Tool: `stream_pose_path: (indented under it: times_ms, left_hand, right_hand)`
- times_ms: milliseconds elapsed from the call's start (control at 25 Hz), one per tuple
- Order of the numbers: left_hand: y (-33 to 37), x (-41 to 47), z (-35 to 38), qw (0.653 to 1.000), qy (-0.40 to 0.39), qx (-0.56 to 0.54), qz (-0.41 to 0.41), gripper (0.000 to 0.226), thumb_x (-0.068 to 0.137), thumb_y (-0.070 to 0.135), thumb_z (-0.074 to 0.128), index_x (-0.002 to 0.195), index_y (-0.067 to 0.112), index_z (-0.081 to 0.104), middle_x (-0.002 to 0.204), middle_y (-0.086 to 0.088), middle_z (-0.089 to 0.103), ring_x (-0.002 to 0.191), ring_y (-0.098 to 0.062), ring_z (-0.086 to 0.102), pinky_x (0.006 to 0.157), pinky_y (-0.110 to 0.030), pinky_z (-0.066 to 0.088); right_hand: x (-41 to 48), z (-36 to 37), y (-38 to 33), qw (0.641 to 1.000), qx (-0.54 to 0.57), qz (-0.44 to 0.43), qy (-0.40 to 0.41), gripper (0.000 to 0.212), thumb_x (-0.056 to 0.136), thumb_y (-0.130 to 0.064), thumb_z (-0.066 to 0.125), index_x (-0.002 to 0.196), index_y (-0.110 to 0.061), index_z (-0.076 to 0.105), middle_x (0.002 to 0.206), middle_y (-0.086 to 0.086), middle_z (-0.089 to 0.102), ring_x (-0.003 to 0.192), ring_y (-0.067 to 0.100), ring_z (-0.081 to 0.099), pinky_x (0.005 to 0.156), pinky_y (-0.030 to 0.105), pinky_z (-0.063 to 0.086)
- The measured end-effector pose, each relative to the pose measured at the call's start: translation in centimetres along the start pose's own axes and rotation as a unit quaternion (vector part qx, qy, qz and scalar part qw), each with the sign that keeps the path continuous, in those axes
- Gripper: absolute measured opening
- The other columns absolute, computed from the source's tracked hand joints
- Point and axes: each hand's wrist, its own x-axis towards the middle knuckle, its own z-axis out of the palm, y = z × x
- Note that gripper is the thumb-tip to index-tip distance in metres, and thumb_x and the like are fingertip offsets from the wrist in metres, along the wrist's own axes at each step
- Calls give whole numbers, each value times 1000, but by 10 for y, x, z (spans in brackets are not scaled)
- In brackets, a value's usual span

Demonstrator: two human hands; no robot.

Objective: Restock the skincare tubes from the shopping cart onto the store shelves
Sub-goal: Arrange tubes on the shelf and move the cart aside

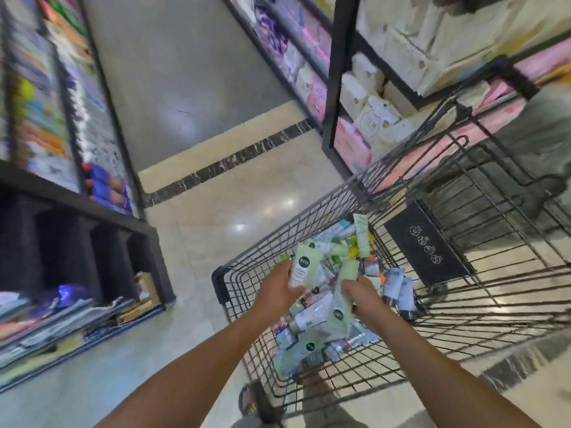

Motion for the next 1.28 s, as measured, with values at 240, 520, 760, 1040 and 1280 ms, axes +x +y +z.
stream_pose_path:
  times_ms: [240,520,760,1040,1280]
  left_hand:
    - [-34,-69,-59,995,69,-69,-6,30,86,18,82,109,27,66,99,12,69,83,3,63,79,-25,58]
    - [-103,-199,-119,956,189,-223,-26,43,79,28,89,111,36,61,103,12,73,93,-8,70,78,-23,58]
    - [-170,-332,-169,917,281,-283,-1,50,81,24,88,121,30,59,106,13,73,98,-8,69,75,-15,56]
    - [-244,-468,-206,845,413,-340,12,35,89,16,80,115,32,63,110,11,75,97,-3,71,81,-21,57]
    - [-299,-559,-228,765,528,-369,-13,33,91,25,79,118,36,64,112,12,76,102,-8,72,89,-35,59]
  right_hand:
    - [-58,62,-22,991,-43,-93,-89,41,90,7,54,128,-7,57,106,10,73,98,30,70,83,45,58]
    - [-154,158,-22,939,-182,-225,-187,57,83,8,70,129,-19,54,114,10,69,99,31,70,73,42,58]
    - [-254,263,8,869,-250,-325,-278,47,83,5,73,123,-19,66,110,4,77,100,28,74,90,54,59]
    - [-356,380,59,846,-182,-261,-429,31,100,-7,59,131,-13,60,110,18,73,102,41,69,92,59,54]
    - [-425,477,82,741,-323,-293,-511,65,85,14,56,135,-28,57,116,17,69,95,33,72,72,44,60]
